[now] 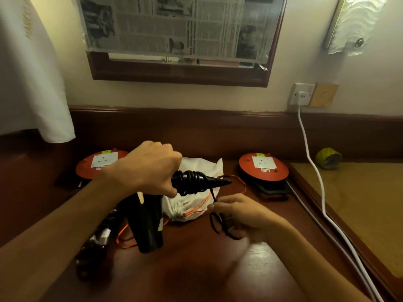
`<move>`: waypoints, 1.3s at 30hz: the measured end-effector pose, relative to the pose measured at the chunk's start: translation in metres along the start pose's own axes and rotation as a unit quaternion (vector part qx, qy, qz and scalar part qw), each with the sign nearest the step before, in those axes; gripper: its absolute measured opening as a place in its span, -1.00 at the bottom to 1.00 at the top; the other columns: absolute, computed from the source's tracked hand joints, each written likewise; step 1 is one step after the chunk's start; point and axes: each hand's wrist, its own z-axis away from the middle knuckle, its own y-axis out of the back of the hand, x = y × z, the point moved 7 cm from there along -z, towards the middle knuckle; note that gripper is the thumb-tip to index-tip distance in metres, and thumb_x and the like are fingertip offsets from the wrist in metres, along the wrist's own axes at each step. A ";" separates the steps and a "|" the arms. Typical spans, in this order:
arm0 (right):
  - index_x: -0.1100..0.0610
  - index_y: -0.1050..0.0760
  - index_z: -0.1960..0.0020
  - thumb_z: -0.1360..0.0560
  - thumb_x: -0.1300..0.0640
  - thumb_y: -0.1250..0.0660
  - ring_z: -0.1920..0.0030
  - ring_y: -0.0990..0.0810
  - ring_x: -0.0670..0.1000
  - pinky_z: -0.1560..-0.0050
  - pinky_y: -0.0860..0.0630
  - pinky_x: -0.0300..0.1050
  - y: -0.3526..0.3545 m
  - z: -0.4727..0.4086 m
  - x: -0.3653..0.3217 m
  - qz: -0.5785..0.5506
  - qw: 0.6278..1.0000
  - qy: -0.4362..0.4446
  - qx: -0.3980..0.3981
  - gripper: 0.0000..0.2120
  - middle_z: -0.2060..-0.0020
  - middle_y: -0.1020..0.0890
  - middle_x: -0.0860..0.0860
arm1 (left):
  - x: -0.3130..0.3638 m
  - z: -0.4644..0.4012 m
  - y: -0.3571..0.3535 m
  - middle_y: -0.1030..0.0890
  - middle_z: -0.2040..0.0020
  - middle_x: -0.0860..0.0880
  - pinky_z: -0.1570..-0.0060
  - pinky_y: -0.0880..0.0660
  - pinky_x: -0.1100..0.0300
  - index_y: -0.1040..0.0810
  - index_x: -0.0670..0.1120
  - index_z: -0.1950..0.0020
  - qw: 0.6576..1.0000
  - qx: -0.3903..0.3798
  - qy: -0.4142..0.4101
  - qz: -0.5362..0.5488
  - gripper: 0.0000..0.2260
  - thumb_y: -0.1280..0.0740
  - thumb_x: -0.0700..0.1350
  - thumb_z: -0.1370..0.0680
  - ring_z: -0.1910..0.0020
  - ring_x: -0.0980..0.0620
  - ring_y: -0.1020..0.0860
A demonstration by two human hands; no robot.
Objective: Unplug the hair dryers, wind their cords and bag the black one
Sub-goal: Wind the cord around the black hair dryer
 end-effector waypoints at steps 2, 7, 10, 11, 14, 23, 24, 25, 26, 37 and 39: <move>0.33 -0.47 -0.11 -0.65 0.14 -0.29 0.45 -0.59 0.07 0.55 -0.33 -0.21 -0.010 -0.005 0.005 -0.111 0.993 0.025 0.022 -0.77 0.37 -0.57 0.16 | -0.005 -0.003 0.010 -0.41 0.25 0.10 0.19 -0.43 0.17 -0.57 0.03 0.04 1.000 0.017 0.000 -0.007 -0.61 -0.44 0.33 -0.41 0.18 0.05 -0.54; 0.31 -0.55 -0.01 -0.66 0.09 -0.27 0.23 -0.68 0.19 0.34 -0.57 -0.05 -0.028 -0.020 -0.004 0.116 0.976 0.154 0.099 -0.74 0.21 -0.67 0.24 | -0.005 -0.007 0.009 -0.62 0.35 0.06 0.21 -0.62 0.10 -0.73 0.02 0.14 0.987 0.032 -0.023 0.153 -0.60 -0.49 0.34 -0.35 0.30 0.10 -0.60; 0.12 -0.48 0.21 -0.66 0.02 -0.26 0.45 -0.45 -0.17 0.40 -0.38 -0.24 -0.008 -0.015 -0.020 0.228 0.950 0.170 0.133 -0.69 0.35 -0.54 0.03 | -0.017 -0.003 0.001 -0.68 0.36 0.04 0.33 -0.60 0.08 -0.75 0.02 0.20 0.959 0.020 -0.018 0.281 -0.67 -0.54 0.28 -0.33 0.38 0.10 -0.62; 0.12 -0.47 0.20 -0.67 0.01 -0.24 0.48 -0.40 -0.15 0.47 -0.32 -0.25 -0.003 -0.010 -0.024 0.184 0.963 0.168 0.103 -0.69 0.34 -0.51 0.04 | -0.022 -0.002 -0.003 -0.69 0.34 0.03 0.31 -0.59 0.03 -0.76 0.00 0.21 0.941 0.018 -0.011 0.337 -0.73 -0.59 0.19 -0.34 0.37 0.06 -0.64; 0.20 -0.50 0.12 -0.63 -0.01 -0.26 0.51 -0.40 -0.06 0.58 -0.20 -0.23 0.011 0.006 -0.038 -0.068 0.974 0.216 0.027 -0.70 0.40 -0.49 0.03 | -0.035 0.003 -0.010 -0.73 0.27 -0.07 0.22 -0.59 -0.04 -0.78 -0.06 0.21 0.873 0.031 0.014 0.487 -0.88 -0.65 -0.06 -0.36 0.26 -0.12 -0.70; 0.21 -0.42 0.10 -0.58 0.16 -0.40 0.52 -0.37 0.22 0.51 -0.33 0.15 0.023 0.031 -0.064 0.051 0.904 0.368 0.212 -0.81 0.49 -0.48 0.14 | -0.035 0.001 -0.015 -0.74 0.26 -0.07 0.22 -0.54 0.17 -0.79 -0.07 0.19 0.828 0.054 0.020 0.558 -0.91 -0.65 -0.14 -0.35 0.26 -0.05 -0.70; 0.20 -0.44 0.08 -0.59 0.15 -0.39 0.49 -0.45 0.23 0.42 -0.42 0.16 0.024 0.035 -0.066 0.073 0.898 0.378 0.214 -0.84 0.48 -0.52 0.12 | -0.037 0.001 -0.014 -0.74 0.27 -0.07 0.23 -0.54 0.19 -0.79 -0.07 0.19 0.826 0.057 0.020 0.561 -0.91 -0.65 -0.14 -0.35 0.27 -0.05 -0.69; 0.15 -0.48 0.06 -0.60 0.10 -0.37 0.44 -0.54 0.10 0.24 -0.49 0.16 0.023 0.039 -0.066 0.131 0.886 0.382 0.228 -0.87 0.45 -0.57 0.09 | -0.038 0.002 -0.014 -0.74 0.27 -0.06 0.23 -0.54 0.19 -0.79 -0.07 0.20 0.825 0.062 0.021 0.562 -0.91 -0.65 -0.14 -0.35 0.27 -0.04 -0.70; 0.07 -0.51 0.04 -0.61 0.02 -0.34 0.37 -0.59 -0.03 -0.02 -0.50 0.14 0.021 0.042 -0.067 0.214 0.861 0.384 0.253 -0.87 0.41 -0.60 0.00 | -0.040 0.002 -0.014 -0.74 0.27 -0.05 0.23 -0.54 0.19 -0.79 -0.07 0.19 0.827 0.068 0.023 0.558 -0.90 -0.65 -0.13 -0.35 0.26 -0.04 -0.70; 0.20 -0.46 0.18 -0.63 -0.02 -0.30 0.53 -0.17 -0.04 0.52 -0.02 -0.15 -0.013 0.010 -0.025 -0.102 0.957 0.264 -0.056 -0.67 0.43 -0.23 0.08 | -0.041 0.006 0.019 -0.75 0.24 -0.07 0.24 -0.58 0.25 -0.78 -0.17 0.13 0.830 0.089 -0.019 0.550 -0.88 -0.63 -0.20 -0.38 0.25 -0.05 -0.72; 0.16 -0.48 0.22 -0.58 -0.05 -0.39 0.54 -0.20 -0.08 0.54 -0.03 -0.20 -0.016 -0.003 -0.009 -0.149 0.954 0.206 -0.158 -0.67 0.45 -0.25 0.04 | -0.027 0.009 0.025 -0.75 0.23 -0.10 0.24 -0.61 0.15 -0.77 -0.19 0.12 0.831 0.042 -0.047 0.553 -0.86 -0.64 -0.20 -0.37 0.24 -0.09 -0.73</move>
